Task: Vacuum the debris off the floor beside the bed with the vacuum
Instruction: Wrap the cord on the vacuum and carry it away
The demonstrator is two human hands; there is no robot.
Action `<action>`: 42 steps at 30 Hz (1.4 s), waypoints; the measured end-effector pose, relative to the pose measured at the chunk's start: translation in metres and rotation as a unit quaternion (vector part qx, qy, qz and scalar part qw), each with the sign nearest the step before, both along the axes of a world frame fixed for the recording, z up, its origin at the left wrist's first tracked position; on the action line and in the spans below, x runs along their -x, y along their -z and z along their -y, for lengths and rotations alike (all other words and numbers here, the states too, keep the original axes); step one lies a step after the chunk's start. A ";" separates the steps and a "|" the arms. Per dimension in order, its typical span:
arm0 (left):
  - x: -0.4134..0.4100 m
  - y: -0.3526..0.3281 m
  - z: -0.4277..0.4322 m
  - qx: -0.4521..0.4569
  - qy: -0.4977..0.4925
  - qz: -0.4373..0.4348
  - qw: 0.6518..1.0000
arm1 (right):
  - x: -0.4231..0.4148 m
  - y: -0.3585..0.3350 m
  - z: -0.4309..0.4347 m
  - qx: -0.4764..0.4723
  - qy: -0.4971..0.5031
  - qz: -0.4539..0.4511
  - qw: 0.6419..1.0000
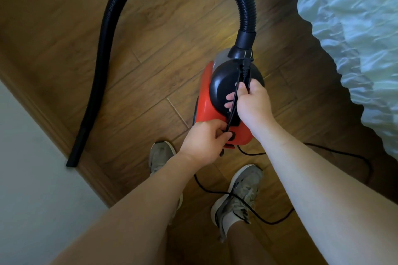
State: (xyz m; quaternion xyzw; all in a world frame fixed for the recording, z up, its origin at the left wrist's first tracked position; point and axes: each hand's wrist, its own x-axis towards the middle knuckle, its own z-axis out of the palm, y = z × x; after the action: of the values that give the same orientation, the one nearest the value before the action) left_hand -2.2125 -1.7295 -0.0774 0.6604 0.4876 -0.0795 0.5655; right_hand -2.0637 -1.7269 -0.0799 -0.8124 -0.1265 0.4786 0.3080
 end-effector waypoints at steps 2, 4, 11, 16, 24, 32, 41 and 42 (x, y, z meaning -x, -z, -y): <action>0.000 0.000 -0.001 -0.003 -0.001 0.002 1.000 | 0.000 0.000 0.000 0.001 0.003 -0.004 1.000; 0.000 -0.001 -0.004 -0.010 -0.001 -0.001 1.000 | -0.001 -0.002 -0.001 0.004 0.007 -0.005 1.000; -0.006 -0.006 -0.034 -0.027 -0.013 -0.021 0.999 | -0.002 -0.004 -0.001 0.017 0.000 -0.004 1.000; -0.019 -0.019 -0.054 -0.050 -0.019 -0.032 0.998 | -0.009 -0.009 -0.007 0.048 -0.001 -0.045 0.998; -0.022 -0.032 -0.088 -0.087 -0.053 -0.063 0.993 | -0.018 -0.020 -0.016 0.075 -0.016 -0.090 0.993; -0.031 -0.004 -0.141 -0.150 0.009 -0.059 0.987 | -0.011 -0.017 -0.017 0.053 0.040 -0.110 0.992; -0.096 0.007 -0.224 -0.191 0.138 -0.045 0.971 | -0.009 -0.021 -0.023 0.074 0.085 -0.100 0.989; -0.102 0.007 -0.232 -0.199 0.146 -0.042 0.968 | -0.009 -0.021 -0.023 0.073 0.086 -0.097 0.989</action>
State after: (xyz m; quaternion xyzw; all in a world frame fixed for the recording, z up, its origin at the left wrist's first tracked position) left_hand -2.1108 -1.4978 -0.0844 0.8200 0.4150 -0.0902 0.3837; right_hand -2.0546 -1.7037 -0.0590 -0.7905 0.0098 0.5344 0.2990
